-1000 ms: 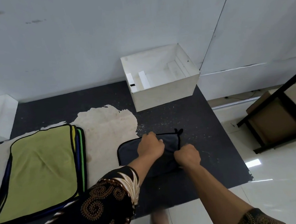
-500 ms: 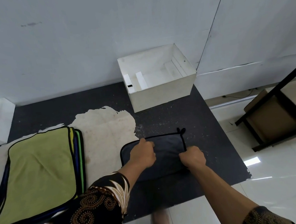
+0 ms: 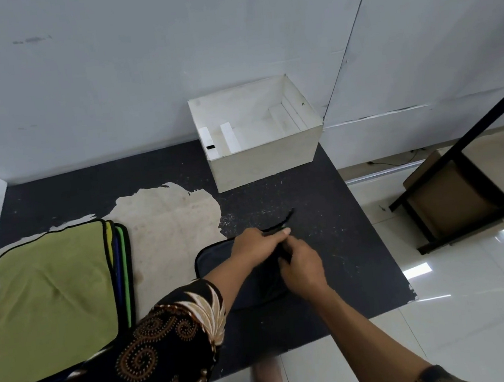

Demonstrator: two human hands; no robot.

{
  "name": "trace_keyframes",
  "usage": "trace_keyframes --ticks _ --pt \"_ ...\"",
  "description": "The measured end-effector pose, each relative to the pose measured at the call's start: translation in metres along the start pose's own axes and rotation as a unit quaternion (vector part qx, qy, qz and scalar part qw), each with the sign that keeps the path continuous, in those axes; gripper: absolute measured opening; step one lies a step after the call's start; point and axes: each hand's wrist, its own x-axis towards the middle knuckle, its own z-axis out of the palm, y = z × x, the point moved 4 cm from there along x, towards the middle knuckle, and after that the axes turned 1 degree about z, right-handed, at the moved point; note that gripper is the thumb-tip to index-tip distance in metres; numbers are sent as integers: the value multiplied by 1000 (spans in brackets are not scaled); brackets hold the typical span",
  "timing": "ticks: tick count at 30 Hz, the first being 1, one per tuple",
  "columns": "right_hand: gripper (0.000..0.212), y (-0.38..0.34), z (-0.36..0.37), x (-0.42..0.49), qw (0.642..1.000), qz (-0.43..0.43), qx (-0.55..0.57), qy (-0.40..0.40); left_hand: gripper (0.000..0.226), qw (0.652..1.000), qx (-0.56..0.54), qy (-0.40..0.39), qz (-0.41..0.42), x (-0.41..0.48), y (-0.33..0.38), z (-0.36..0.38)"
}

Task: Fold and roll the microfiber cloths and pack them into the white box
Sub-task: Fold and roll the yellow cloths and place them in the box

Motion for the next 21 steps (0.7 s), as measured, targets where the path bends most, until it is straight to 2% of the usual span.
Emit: trace_keyframes --ticks 2,5,8,10,15,18,21 --pt "40 -8 5 -7 999 -44 -2 -18 67 999 -33 -1 -38 4 1 0" --pt "39 -16 15 -18 992 -117 -12 -52 50 995 -49 42 -80 9 -5 -8" --pt "17 -16 18 -23 991 -121 -54 -4 42 992 -10 102 -79 7 -11 -20" --pt "16 -18 20 -25 989 -118 -87 30 36 990 -4 122 -77 6 -17 -28" --pt "10 -42 48 -32 976 -204 -69 -12 26 988 -25 136 -65 7 -46 -61" --pt "15 -53 67 -37 968 -239 -62 -45 23 986 -44 148 -67 8 -67 -81" --pt "23 -57 85 -41 964 -246 -57 -83 27 990 -56 100 -82 11 -88 -89"
